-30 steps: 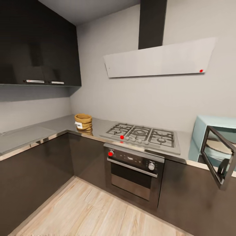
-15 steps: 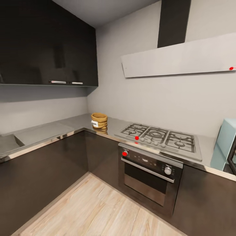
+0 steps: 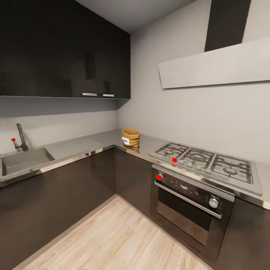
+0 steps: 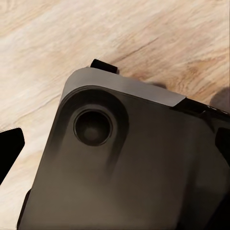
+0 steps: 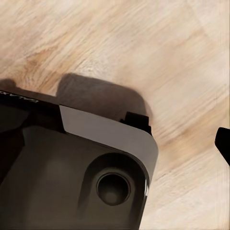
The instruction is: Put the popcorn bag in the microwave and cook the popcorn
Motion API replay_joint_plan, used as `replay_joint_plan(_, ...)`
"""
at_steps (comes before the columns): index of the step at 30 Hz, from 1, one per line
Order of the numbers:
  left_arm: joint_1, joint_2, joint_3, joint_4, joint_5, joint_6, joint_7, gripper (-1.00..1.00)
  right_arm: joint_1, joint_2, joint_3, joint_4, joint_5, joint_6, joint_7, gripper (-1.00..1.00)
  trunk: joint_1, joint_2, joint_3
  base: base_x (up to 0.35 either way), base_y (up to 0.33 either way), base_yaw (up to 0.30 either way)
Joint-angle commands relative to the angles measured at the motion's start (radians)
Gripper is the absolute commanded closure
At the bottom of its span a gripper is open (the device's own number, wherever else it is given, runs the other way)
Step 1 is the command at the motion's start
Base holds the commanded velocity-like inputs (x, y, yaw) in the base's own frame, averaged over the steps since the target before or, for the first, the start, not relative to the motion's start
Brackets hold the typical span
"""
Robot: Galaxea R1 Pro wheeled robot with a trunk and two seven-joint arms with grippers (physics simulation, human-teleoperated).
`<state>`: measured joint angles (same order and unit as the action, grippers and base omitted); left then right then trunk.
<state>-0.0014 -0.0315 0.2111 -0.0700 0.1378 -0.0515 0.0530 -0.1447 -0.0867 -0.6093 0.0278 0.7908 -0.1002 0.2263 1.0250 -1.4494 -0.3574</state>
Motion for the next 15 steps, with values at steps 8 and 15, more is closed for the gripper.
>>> replay_joint_plan(8, 0.0, -0.001, -0.002, -0.001, 0.011, -0.002, 0.002, -1.0, -0.001, 0.0, -0.01, 0.003, 0.002, -0.01, -0.001, -1.0, 0.0, -0.001, -0.001, 0.0, 0.0, 0.231)
replay_joint_plan(15, 0.0, 0.001, -0.002, -0.001, 0.011, -0.004, 0.002, -1.0, -0.001, 0.001, -0.016, 0.003, -0.007, -0.011, -0.009, -1.0, 0.0, -0.001, -0.001, 0.0, 0.0, 0.007)
